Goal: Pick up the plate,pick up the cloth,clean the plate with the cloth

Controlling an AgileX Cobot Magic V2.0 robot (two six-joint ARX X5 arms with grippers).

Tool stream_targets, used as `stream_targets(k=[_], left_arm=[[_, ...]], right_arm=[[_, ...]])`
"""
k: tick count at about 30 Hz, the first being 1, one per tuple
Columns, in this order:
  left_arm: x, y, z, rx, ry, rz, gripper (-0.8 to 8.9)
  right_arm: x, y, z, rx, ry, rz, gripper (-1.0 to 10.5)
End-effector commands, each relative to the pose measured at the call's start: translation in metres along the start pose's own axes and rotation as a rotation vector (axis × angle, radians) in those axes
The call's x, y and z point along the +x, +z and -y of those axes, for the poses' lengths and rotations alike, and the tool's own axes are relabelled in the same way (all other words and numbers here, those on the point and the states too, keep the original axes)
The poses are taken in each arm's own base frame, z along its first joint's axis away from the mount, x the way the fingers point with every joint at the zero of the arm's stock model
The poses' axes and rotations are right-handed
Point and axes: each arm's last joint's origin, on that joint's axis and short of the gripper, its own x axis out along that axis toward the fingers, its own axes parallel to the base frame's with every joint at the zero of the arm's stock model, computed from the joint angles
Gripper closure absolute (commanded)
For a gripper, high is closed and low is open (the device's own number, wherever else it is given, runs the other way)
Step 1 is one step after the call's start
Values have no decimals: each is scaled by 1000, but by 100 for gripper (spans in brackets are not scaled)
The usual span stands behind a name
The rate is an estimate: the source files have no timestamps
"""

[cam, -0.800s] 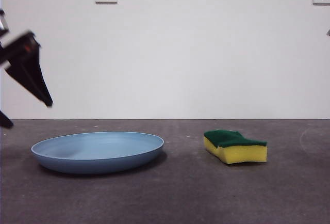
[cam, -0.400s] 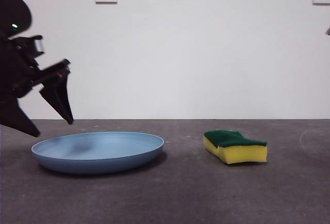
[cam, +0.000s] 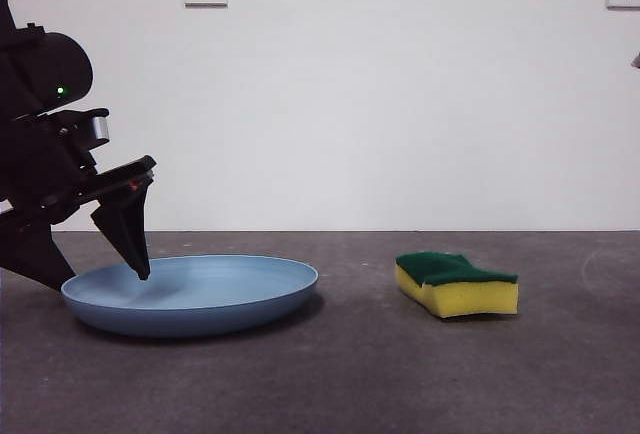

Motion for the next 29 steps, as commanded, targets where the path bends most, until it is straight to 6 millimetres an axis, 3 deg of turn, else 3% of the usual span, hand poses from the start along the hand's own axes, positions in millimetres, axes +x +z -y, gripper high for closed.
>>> stream_targets(k=[1,3,6,7,14,18,23,29], left_arm=[[13,-6,-3,0,8,-52,448],[17,-8,-3,2,9,-73,532],[18,-10,-2,47,8,-86,802],[18,-10,-2,57,8,-86,824],[15,-9,-1,77,6,-76,821],[1,-5,5,95,-3,-30,821],[-35,-1,16,119,-15,55,821],[-92,-6,30,180,-28,177,821]], right_arm=[[0,1,0,-12,0,6,476],[0,1,0,-12,-1,6,476],[0,1,0,-12,-1,6,476],[0,1,0,-12,-1,6,476],[2,2,1,-2,-3,-1,476],[8,4,3,7,-7,-26,476],[24,14,4,-26,-31,-77,477],[58,29,2,-125,-138,-185,478]])
